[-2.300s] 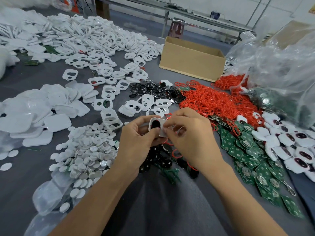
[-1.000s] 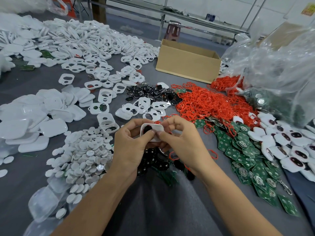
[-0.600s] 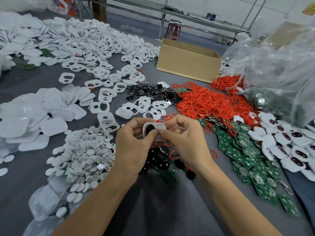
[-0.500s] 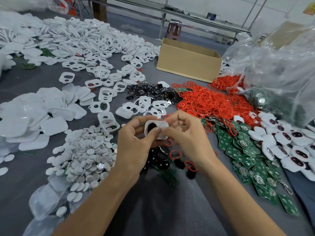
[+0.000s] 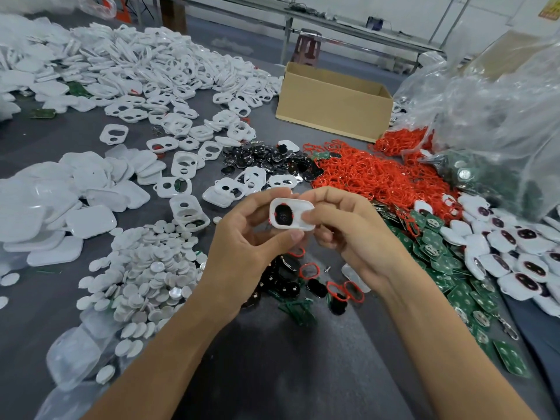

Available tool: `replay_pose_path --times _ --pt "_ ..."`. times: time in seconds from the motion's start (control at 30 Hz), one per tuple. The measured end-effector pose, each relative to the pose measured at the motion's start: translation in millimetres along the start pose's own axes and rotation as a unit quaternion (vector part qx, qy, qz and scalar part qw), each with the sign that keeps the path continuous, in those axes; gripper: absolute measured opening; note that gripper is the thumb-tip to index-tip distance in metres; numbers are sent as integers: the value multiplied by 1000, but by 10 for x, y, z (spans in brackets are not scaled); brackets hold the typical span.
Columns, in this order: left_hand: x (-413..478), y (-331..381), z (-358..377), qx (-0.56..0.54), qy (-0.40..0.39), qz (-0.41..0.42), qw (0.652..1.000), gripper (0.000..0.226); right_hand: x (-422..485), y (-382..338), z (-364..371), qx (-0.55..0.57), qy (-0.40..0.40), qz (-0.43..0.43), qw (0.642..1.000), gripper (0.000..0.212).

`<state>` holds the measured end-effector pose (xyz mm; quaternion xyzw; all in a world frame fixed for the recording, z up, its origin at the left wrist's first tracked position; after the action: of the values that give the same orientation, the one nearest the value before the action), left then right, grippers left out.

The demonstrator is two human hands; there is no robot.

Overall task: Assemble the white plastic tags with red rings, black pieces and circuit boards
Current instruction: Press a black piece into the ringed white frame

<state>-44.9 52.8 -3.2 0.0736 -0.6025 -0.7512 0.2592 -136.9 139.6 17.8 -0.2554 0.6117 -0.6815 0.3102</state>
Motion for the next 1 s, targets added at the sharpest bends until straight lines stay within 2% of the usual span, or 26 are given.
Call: replay_pose_path --times 0.23,0.4,0.5,0.57,0.67,0.77,0.87,0.93,1.0 --pt "12 0 -27 -26 0 4 1000 49 -4 -4 48 43 -35 9 998 11" --pt "27 -5 -50 -56 -4 2 998 49 -18 -6 66 47 -31 17 998 11" --pt "41 -52 -76 -113 4 -23 993 46 -18 -27 15 31 -12 13 999 30" --pt "52 -80 -96 -146 12 -37 988 47 -29 -135 -143 -35 32 -16 999 33" --pt "71 -106 -140 -175 19 -51 983 48 -73 -394 -517 -146 136 -90 976 22" --pt "81 -139 -196 -205 23 -57 977 33 -108 -525 -740 -204 186 -115 954 13" --pt "85 -169 -231 -233 24 -64 970 18 -98 -452 -696 -343 117 -70 930 7" --pt "91 -183 -232 -247 24 -72 966 26 -129 -290 -675 -468 51 6 882 6" --pt "98 -188 -219 -243 23 -79 966 40 -212 -130 -723 -558 28 67 826 6"
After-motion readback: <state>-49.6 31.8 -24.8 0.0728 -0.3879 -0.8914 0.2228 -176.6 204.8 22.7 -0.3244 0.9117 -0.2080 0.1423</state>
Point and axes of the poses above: each hand's wrist, its own x-axis towards the middle knuckle, its own z-axis out of the palm, y = z × x, the point moved 9 cm from there along x, towards the middle knuckle, and after that the axes turned 9 degrees about x, right-handed, at the moved point
